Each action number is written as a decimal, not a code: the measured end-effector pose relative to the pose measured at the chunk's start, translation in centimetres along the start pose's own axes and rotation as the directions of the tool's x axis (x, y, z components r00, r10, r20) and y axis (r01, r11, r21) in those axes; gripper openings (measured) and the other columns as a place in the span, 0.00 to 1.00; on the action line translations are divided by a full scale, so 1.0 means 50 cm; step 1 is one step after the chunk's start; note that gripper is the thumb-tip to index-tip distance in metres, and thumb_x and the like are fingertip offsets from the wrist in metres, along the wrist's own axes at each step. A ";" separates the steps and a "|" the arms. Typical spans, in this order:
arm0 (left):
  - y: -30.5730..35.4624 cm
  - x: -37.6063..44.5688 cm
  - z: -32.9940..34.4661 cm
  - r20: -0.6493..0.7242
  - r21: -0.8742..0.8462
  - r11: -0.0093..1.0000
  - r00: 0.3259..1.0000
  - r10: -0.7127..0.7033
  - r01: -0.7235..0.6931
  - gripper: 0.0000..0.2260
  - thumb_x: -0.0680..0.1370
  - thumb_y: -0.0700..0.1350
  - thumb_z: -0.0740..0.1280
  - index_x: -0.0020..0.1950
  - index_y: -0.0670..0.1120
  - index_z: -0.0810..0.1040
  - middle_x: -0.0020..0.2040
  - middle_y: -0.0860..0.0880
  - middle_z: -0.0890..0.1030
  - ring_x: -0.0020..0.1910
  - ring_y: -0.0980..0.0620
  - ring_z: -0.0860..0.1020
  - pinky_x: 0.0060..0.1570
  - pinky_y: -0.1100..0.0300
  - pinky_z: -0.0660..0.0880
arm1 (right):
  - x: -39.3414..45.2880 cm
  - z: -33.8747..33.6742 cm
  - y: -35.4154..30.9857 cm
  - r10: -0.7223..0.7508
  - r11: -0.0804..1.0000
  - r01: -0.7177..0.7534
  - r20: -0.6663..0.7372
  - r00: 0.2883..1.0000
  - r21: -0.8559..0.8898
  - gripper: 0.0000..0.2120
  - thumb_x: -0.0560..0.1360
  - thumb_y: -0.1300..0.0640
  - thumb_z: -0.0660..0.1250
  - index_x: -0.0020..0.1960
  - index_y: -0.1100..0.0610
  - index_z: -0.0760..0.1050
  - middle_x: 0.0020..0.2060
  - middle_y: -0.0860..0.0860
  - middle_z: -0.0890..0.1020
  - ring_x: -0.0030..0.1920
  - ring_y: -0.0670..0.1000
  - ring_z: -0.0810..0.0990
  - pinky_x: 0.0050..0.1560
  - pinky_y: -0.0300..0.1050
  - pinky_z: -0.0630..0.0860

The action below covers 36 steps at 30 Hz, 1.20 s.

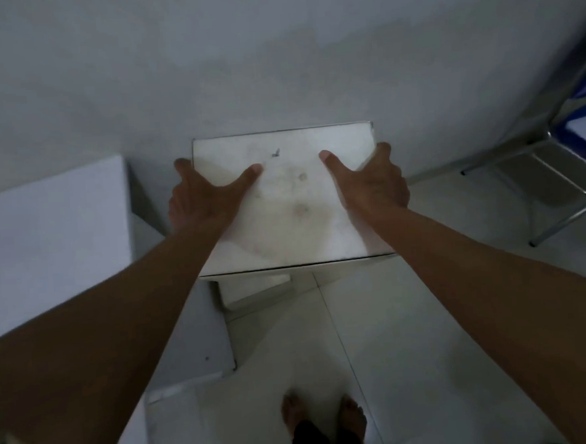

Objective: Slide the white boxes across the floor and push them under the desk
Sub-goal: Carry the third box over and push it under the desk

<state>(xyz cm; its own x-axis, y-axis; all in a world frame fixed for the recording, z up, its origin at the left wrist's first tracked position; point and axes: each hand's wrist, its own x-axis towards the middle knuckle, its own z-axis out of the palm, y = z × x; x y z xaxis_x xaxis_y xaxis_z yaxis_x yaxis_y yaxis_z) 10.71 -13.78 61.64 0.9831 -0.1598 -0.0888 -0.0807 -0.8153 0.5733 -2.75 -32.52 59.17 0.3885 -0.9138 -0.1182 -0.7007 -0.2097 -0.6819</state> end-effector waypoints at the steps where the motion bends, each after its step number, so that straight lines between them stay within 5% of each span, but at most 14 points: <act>1: -0.010 -0.014 -0.042 -0.003 -0.004 1.000 1.000 0.028 -0.028 0.55 0.54 0.82 0.62 0.71 0.50 0.58 0.63 0.41 0.75 0.61 0.36 0.75 0.59 0.44 0.70 | -0.028 -0.011 -0.026 -0.013 1.000 0.013 0.009 1.000 -0.001 0.48 0.62 0.20 0.60 0.70 0.53 0.62 0.61 0.57 0.78 0.59 0.61 0.77 0.52 0.50 0.69; 5: -0.068 -0.053 -0.193 -0.021 0.075 0.990 0.992 0.123 -0.121 0.55 0.56 0.83 0.59 0.77 0.63 0.44 0.69 0.40 0.73 0.65 0.34 0.72 0.62 0.42 0.68 | -0.130 -0.037 -0.126 -0.066 0.998 0.066 0.030 0.997 0.001 0.49 0.63 0.21 0.60 0.71 0.53 0.60 0.62 0.58 0.76 0.60 0.62 0.76 0.55 0.52 0.70; 13: -0.257 -0.110 -0.426 -0.084 0.124 0.987 0.990 0.110 -0.099 0.53 0.55 0.85 0.53 0.76 0.65 0.49 0.68 0.45 0.75 0.65 0.37 0.72 0.61 0.44 0.68 | -0.373 0.000 -0.266 -0.198 0.979 0.200 0.051 0.979 -0.048 0.48 0.62 0.20 0.59 0.70 0.51 0.59 0.58 0.57 0.79 0.55 0.62 0.78 0.46 0.50 0.66; 22: -0.523 -0.205 -0.629 -0.161 0.184 0.983 0.986 0.041 -0.010 0.52 0.57 0.85 0.53 0.77 0.63 0.51 0.66 0.45 0.77 0.64 0.37 0.74 0.60 0.44 0.69 | -0.675 0.105 -0.305 -0.381 0.909 0.408 0.233 0.895 -0.082 0.48 0.68 0.22 0.54 0.78 0.42 0.40 0.64 0.60 0.76 0.60 0.63 0.77 0.53 0.52 0.70; 36: -0.877 -0.424 -0.790 -0.191 0.167 0.975 0.975 -0.113 0.146 0.51 0.59 0.83 0.56 0.77 0.62 0.52 0.69 0.43 0.74 0.66 0.37 0.72 0.62 0.43 0.68 | -1.056 0.229 -0.286 -0.467 0.839 0.534 0.359 0.808 -0.109 0.44 0.68 0.21 0.49 0.77 0.40 0.46 0.64 0.57 0.77 0.61 0.62 0.76 0.58 0.54 0.70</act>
<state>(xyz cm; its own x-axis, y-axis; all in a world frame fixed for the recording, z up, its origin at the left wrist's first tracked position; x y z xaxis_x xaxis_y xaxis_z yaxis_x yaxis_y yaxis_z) -0.09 47.33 70.56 0.9991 0.0425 0.0039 0.0371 -0.9112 0.4103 -6.36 22.71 66.90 0.8563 -0.5152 -0.0360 -0.4455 -0.7016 -0.5561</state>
